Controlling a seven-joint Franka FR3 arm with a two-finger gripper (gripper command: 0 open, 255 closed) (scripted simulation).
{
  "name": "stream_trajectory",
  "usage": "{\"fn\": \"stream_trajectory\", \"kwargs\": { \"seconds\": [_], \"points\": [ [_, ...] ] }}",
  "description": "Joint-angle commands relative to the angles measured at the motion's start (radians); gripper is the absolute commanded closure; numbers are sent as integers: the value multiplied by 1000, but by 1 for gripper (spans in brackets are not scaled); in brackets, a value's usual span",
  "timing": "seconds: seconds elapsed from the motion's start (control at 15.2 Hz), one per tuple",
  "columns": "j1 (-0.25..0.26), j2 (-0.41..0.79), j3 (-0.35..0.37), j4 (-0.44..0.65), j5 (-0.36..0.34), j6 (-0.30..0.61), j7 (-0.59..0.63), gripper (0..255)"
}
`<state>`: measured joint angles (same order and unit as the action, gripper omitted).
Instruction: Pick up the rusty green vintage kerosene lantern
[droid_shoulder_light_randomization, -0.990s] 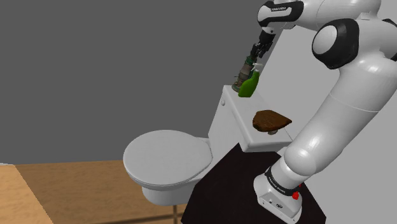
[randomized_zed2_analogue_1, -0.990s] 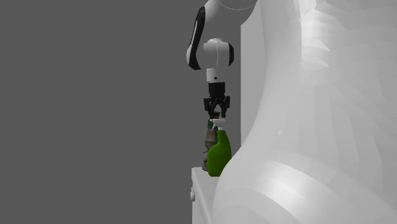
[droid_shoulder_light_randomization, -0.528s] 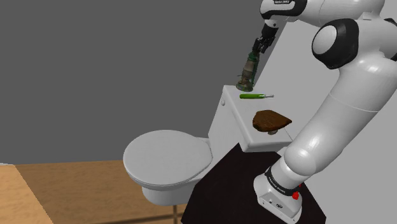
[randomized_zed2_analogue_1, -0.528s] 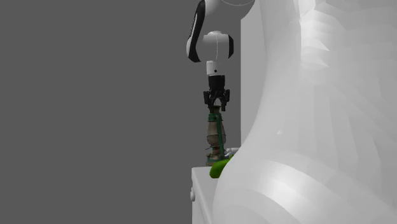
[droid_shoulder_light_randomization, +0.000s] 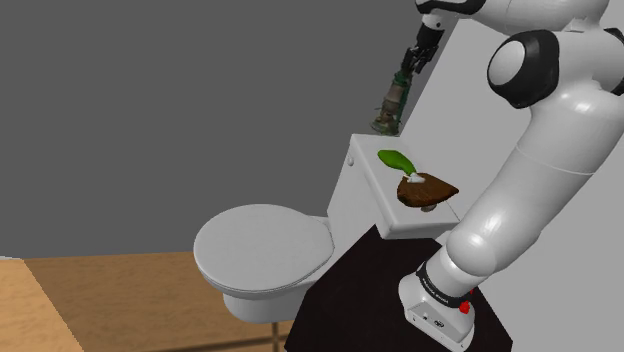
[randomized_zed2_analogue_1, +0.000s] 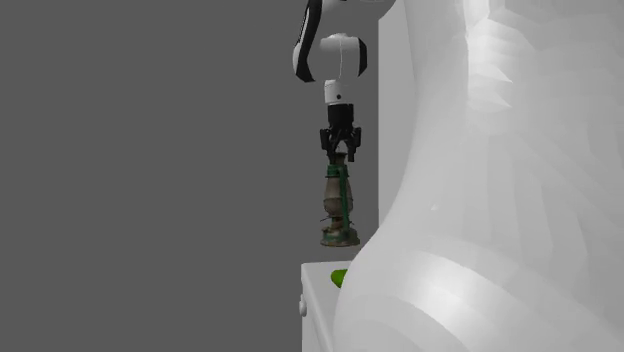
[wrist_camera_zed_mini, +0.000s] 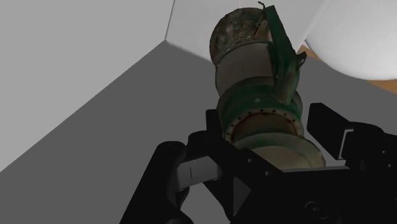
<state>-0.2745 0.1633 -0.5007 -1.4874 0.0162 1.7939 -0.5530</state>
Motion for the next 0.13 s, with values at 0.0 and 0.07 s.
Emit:
{"fn": "stream_trajectory", "kwargs": {
  "seconds": [0.0,0.07],
  "points": [
    [-1,3,0,23,2,-18,-1,255],
    [-1,3,0,23,2,-18,-1,255]
  ]
}}
